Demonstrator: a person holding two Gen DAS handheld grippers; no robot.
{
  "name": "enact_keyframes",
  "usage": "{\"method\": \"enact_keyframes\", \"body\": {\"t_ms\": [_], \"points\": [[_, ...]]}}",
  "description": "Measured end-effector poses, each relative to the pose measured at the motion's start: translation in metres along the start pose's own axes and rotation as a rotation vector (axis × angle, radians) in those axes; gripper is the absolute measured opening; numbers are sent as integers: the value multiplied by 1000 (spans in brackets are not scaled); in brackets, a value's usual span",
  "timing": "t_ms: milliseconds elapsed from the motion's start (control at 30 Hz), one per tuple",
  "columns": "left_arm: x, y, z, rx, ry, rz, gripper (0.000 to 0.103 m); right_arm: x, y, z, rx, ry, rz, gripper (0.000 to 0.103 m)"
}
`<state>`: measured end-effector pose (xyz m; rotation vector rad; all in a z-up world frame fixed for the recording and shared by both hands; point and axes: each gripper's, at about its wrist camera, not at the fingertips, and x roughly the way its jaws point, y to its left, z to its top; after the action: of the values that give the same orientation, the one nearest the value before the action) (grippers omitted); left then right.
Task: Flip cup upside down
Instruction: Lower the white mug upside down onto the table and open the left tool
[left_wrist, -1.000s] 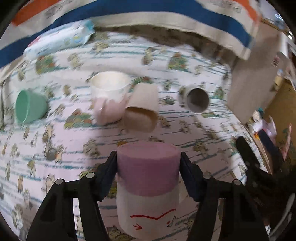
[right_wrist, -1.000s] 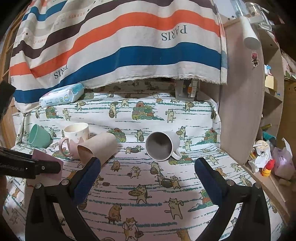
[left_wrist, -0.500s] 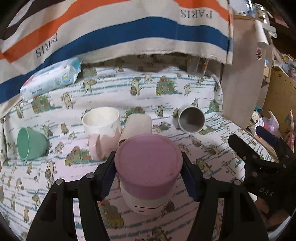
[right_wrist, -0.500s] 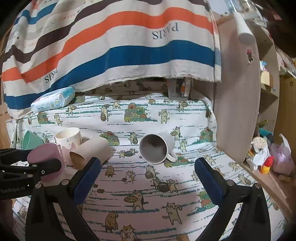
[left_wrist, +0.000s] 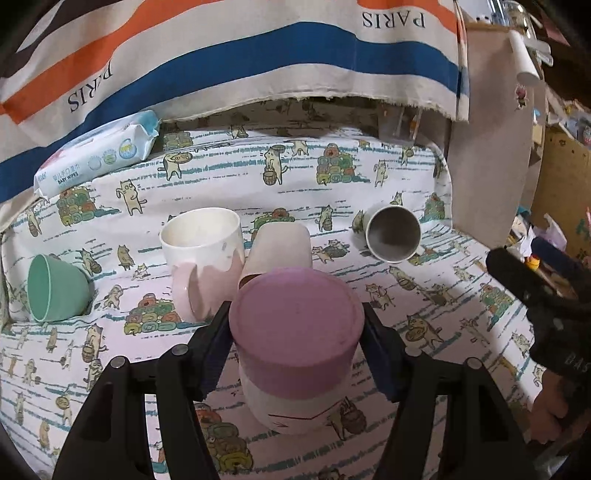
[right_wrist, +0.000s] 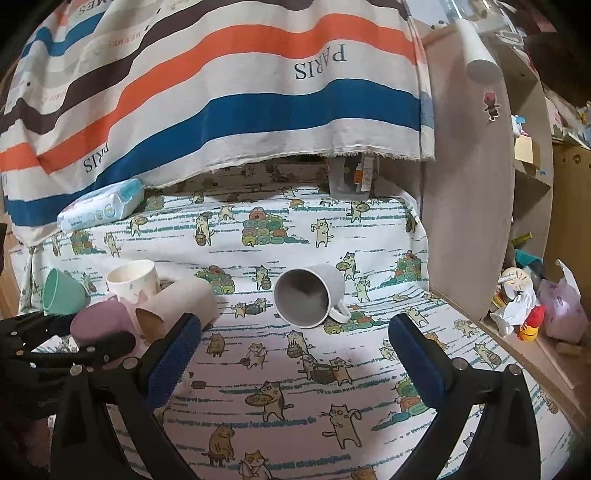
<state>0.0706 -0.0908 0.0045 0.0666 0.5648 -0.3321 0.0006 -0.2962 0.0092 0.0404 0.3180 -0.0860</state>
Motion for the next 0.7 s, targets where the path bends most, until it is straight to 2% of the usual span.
{"method": "enact_keyframes", "body": {"t_ms": [67, 100, 167, 300, 400, 700], "points": [[-5, 2, 2, -9, -30, -1, 74, 0, 1, 0, 0, 4, 3, 102], [-10, 3, 3, -10, -54, 17, 83, 0, 1, 0, 0, 5, 6, 102], [-16, 2, 6, 5, -88, 75, 91, -1, 1, 0, -1, 3, 10, 102], [-28, 9, 4, 22, -115, 81, 92, -6, 4, 2, -8, -13, 22, 102], [-46, 14, 1, 21, -169, 84, 92, -11, 9, 3, -16, -30, 33, 102], [-101, 32, -14, -12, -320, 118, 103, -24, 27, 8, -25, -94, 109, 102]]}}
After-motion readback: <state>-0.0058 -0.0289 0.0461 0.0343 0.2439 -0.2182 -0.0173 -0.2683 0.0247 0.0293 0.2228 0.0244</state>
